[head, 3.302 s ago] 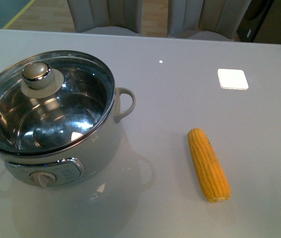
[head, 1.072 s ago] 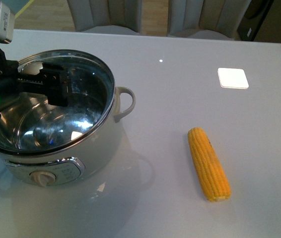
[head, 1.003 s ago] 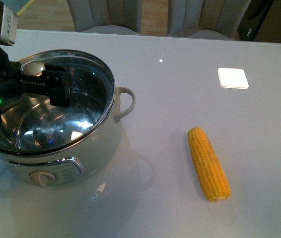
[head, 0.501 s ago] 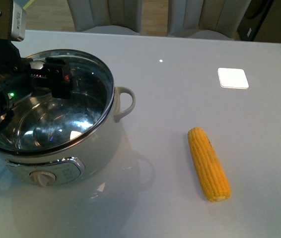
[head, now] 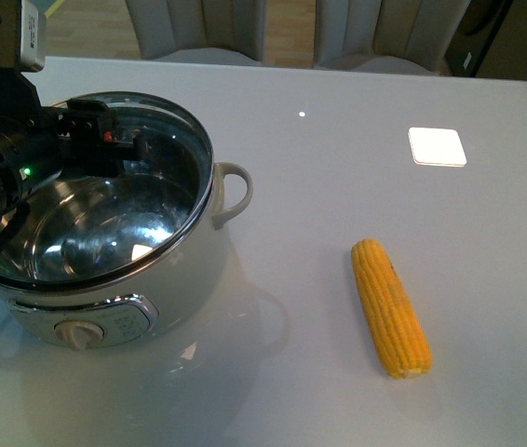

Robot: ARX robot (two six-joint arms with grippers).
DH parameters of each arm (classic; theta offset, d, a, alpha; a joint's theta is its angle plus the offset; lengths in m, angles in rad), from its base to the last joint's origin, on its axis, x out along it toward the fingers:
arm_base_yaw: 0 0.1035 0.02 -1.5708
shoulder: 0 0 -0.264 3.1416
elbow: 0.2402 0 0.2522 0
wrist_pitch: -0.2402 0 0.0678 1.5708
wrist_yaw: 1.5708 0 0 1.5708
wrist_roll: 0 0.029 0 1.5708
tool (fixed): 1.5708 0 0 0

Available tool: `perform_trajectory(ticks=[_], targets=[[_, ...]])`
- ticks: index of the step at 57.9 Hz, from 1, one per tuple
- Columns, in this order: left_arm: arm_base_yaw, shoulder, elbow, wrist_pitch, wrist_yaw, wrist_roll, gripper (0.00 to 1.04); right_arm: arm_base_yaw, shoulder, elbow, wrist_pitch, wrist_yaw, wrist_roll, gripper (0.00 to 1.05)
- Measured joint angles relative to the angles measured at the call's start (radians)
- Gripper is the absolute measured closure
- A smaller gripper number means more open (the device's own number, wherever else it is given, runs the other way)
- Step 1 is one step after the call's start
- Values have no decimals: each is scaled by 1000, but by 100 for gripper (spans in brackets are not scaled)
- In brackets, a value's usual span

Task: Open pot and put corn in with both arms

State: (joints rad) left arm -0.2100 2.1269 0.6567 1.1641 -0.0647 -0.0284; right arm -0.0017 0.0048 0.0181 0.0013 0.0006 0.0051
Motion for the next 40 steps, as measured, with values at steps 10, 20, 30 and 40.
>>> perform_trajectory(ticks=[10, 20, 30, 40], targets=[[0, -21, 9, -38, -4, -3, 64, 0, 0, 0, 0, 0, 0, 9], [1, -59, 11, -90, -16, -11, 64, 0, 0, 0, 0, 0, 0, 9], [12, -125, 17, -159, -22, -13, 64, 0, 0, 0, 0, 0, 0, 9], [21, -197, 48, -218, -21, -14, 64, 0, 0, 0, 0, 0, 0, 9]])
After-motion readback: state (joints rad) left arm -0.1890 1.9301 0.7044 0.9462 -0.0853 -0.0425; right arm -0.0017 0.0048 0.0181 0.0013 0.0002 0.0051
